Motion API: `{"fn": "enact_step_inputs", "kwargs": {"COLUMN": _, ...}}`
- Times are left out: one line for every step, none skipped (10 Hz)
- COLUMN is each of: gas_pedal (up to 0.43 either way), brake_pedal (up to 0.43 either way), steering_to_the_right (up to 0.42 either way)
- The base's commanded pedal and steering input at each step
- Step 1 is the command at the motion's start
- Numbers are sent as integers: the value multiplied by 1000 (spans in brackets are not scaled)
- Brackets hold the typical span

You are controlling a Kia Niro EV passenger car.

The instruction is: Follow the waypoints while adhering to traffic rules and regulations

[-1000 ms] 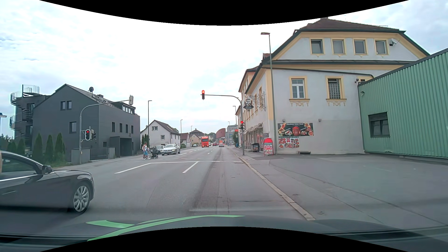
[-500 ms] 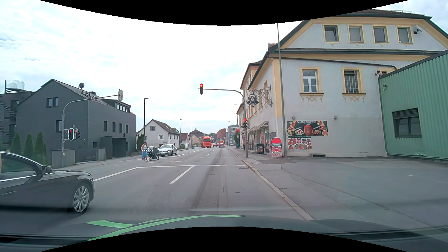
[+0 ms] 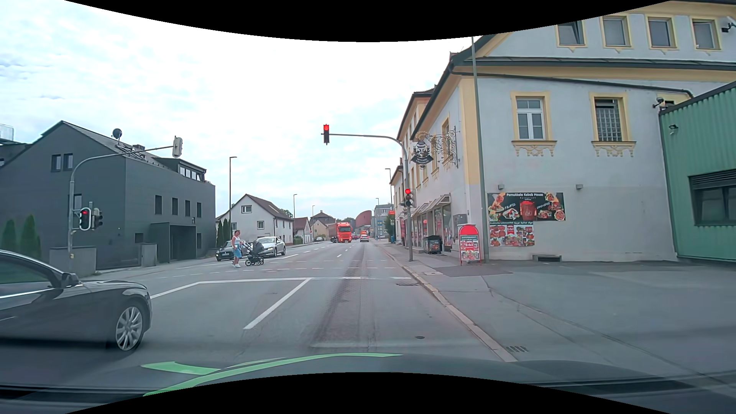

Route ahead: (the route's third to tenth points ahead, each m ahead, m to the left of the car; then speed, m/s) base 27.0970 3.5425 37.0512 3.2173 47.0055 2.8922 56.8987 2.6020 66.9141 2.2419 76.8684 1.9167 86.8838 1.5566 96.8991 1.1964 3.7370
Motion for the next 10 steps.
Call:
{"fn": "enact_step_inputs", "kwargs": {"gas_pedal": 0, "brake_pedal": 189, "steering_to_the_right": -3}}
{"fn": "enact_step_inputs", "kwargs": {"gas_pedal": 0, "brake_pedal": 189, "steering_to_the_right": -3}}
{"fn": "enact_step_inputs", "kwargs": {"gas_pedal": 0, "brake_pedal": 189, "steering_to_the_right": -3}}
{"fn": "enact_step_inputs", "kwargs": {"gas_pedal": 0, "brake_pedal": 189, "steering_to_the_right": -4}}
{"fn": "enact_step_inputs", "kwargs": {"gas_pedal": 0, "brake_pedal": 189, "steering_to_the_right": -3}}
{"fn": "enact_step_inputs", "kwargs": {"gas_pedal": 0, "brake_pedal": 189, "steering_to_the_right": -4}}
{"fn": "enact_step_inputs", "kwargs": {"gas_pedal": 0, "brake_pedal": 189, "steering_to_the_right": -4}}
{"fn": "enact_step_inputs", "kwargs": {"gas_pedal": 0, "brake_pedal": 189, "steering_to_the_right": -4}}
{"fn": "enact_step_inputs", "kwargs": {"gas_pedal": 0, "brake_pedal": 189, "steering_to_the_right": -3}}
{"fn": "enact_step_inputs", "kwargs": {"gas_pedal": 0, "brake_pedal": 189, "steering_to_the_right": -4}}
